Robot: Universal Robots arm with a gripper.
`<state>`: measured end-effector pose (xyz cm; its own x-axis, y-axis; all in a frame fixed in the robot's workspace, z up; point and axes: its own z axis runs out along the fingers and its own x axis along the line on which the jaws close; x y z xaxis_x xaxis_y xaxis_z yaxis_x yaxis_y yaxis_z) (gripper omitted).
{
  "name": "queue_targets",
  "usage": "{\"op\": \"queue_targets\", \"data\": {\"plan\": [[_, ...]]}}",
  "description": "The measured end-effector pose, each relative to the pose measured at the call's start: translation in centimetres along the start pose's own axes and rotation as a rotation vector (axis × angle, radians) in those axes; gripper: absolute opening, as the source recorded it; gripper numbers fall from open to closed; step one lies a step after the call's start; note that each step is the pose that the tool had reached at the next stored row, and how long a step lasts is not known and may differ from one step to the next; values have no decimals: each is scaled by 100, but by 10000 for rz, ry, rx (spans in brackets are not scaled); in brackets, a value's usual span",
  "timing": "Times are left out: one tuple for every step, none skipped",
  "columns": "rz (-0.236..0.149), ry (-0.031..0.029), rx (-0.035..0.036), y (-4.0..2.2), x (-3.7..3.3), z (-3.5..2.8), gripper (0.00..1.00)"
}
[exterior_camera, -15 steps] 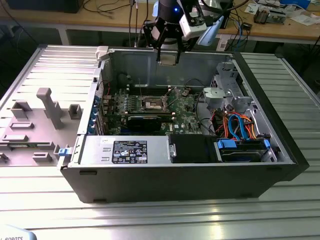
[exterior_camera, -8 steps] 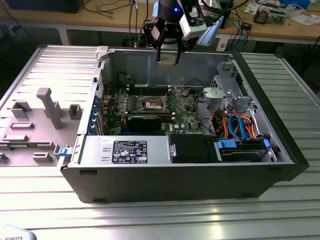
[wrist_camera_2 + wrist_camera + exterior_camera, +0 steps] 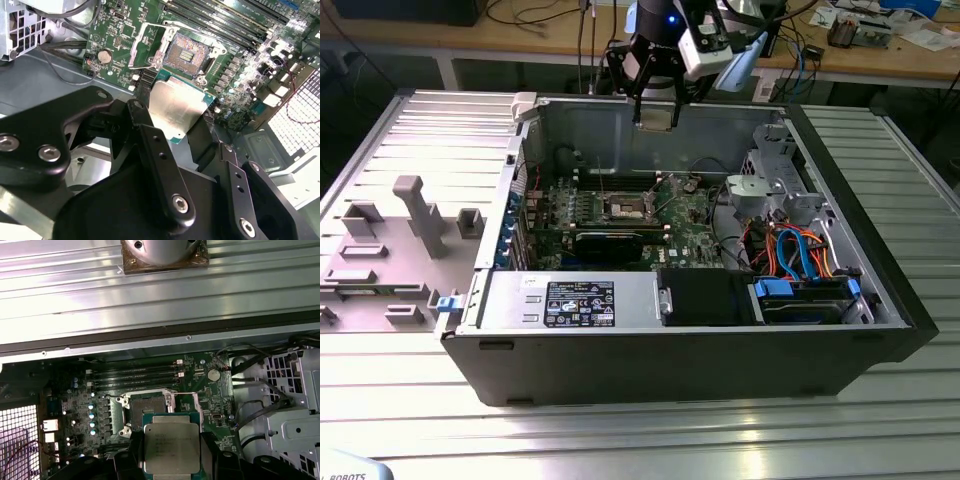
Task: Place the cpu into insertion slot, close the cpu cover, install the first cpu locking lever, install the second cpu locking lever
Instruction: 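Place the cpu into insertion slot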
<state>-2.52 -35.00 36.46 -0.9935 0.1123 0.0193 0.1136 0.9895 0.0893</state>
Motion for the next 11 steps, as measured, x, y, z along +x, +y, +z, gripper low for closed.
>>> {"op": "queue_targets", "data": {"plan": [[99, -9, -2, 0, 0, 0, 54], [229, -21, -4, 0, 0, 0, 54], [359, -32, -7, 0, 0, 0, 54], [528, -48, -10, 0, 0, 1, 54], [639, -57, -12, 0, 0, 1, 54], [747, -67, -14, 0, 0, 1, 54], [946, -85, -18, 0, 0, 2, 54], [1069, -96, -20, 0, 0, 2, 54], [1317, -119, -26, 0, 0, 3, 54], [1423, -128, -27, 0, 0, 3, 54], [1502, -134, -29, 0, 0, 3, 54]]}}
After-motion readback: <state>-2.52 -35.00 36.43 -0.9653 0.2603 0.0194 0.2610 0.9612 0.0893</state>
